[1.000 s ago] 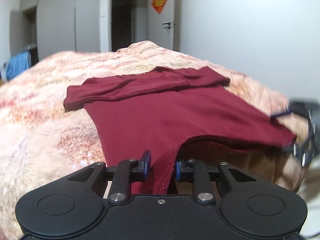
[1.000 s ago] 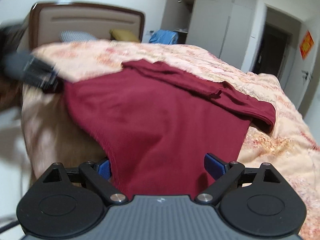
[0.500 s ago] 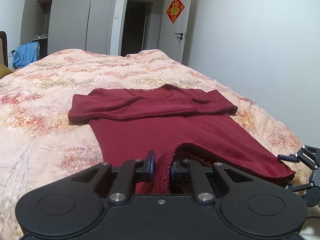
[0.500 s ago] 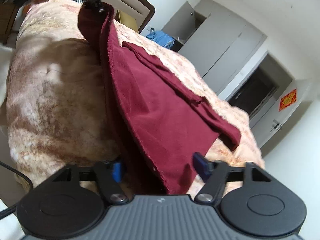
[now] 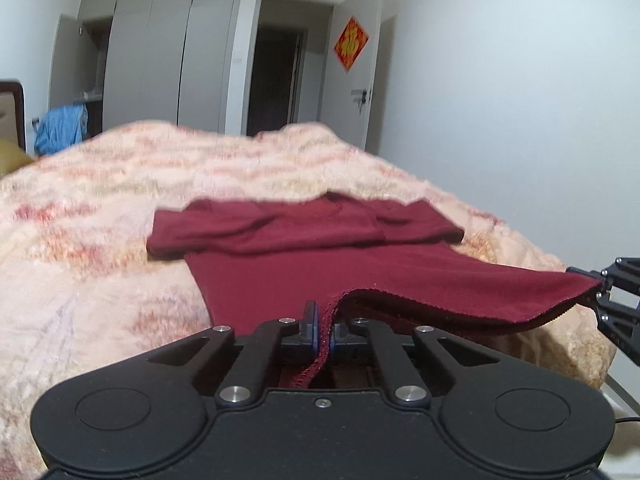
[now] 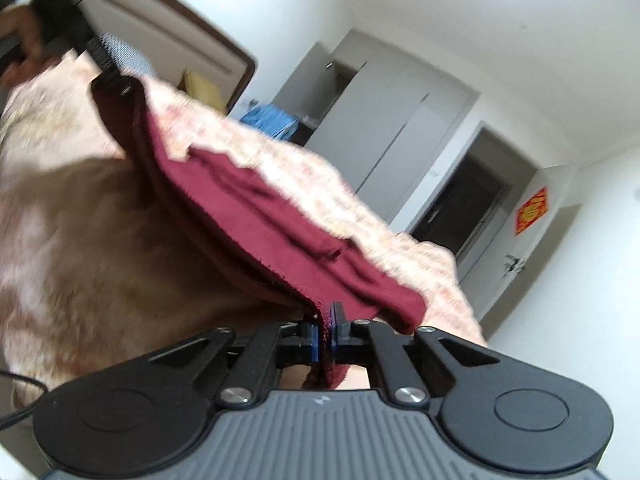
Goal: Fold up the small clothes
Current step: 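Lift the hem with both grippers, fold it onto the collar, open both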
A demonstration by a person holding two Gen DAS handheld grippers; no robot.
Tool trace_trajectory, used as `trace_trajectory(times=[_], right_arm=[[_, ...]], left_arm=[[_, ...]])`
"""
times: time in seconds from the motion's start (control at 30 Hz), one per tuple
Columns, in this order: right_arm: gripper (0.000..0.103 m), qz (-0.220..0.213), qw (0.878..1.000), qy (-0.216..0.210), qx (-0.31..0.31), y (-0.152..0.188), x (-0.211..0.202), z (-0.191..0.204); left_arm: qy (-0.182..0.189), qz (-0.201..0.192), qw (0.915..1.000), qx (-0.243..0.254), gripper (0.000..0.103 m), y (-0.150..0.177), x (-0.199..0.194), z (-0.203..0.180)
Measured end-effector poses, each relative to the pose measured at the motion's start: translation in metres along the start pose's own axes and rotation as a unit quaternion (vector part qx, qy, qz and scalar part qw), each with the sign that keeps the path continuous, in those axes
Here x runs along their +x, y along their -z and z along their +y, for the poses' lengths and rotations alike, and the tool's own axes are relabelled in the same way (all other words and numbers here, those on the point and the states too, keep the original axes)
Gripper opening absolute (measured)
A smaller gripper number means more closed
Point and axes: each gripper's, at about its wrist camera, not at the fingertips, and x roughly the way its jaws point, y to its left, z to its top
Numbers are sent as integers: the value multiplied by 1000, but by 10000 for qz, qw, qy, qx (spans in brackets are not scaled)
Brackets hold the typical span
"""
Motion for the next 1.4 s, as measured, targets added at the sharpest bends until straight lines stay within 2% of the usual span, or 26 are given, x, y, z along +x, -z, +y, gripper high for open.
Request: trace_trajectory(times=[0.2, 0.3, 0.4, 0.57, 0.73, 0.87, 1.0, 1.23, 1.4], right_arm=[[5, -442, 9986, 219, 180, -16, -23, -11], [5, -651, 9973, 282, 212, -25, -45, -13], [5, -779, 9960, 209, 386, -34, -71, -20], [5, -1287, 9905, 114, 480, -54, -131, -36], [5, -1600, 9848, 31, 668, -68, -169, -53], [5, -1596, 9826, 19, 947, -69, -157, -71], [6, -1412, 9845, 78, 1035, -75, -126, -84], [6, -951, 9876, 107, 1242, -76, -16, -116], [6, -476, 9889, 44, 1404, -77, 64, -137]], left_arm=[[-25, -505, 9987, 8, 3, -9, -36, -7], [-69, -637, 9979, 2, 3, -12, -61, -11], [-41, -706, 9973, -188, 3, -17, -96, -18], [-150, -986, 9950, 27, 3, -30, -156, -45], [-121, -1041, 9945, 83, 3, -47, -178, -58], [-167, -950, 9953, 114, 4, -62, -159, -55], [-101, -658, 9978, -11, 5, -87, -117, -37], [-295, -129, 9995, 31, 6, -129, -8, 0], [-427, 174, 9989, 50, 6, -141, 66, 21]])
